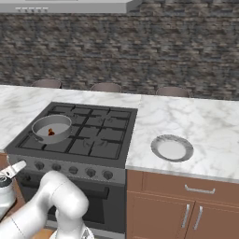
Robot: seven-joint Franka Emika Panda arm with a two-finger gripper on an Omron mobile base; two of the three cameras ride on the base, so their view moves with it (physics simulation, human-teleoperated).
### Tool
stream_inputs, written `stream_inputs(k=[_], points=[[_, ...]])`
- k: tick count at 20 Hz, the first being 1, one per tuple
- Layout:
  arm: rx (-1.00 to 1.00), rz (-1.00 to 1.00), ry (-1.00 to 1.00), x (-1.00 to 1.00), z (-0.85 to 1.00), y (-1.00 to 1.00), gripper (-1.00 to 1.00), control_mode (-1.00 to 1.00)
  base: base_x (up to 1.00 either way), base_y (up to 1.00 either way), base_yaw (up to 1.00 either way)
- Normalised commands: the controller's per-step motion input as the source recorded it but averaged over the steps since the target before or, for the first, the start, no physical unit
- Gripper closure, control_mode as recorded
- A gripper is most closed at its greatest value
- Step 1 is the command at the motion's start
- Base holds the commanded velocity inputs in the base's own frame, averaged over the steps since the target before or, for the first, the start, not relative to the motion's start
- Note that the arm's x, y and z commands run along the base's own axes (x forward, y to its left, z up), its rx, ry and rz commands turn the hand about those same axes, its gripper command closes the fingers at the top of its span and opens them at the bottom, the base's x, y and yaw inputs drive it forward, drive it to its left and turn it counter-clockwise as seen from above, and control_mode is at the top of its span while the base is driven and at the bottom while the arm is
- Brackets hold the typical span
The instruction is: Retrieve the frozen meat and place it in the pot on a burner. Then turn the burner on.
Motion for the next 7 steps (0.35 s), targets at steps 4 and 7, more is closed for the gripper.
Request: stream_inputs(k=[4, 7], points=[[-0.48, 0.04, 0.27, 0.07, -0.01, 0.17, 1.00, -1.00, 0.00, 0.00, 0.00], [-0.47, 0.03, 0.24, 0.12, 0.00, 0.17, 1.00, -1.00, 0.00, 0.00, 0.00]])
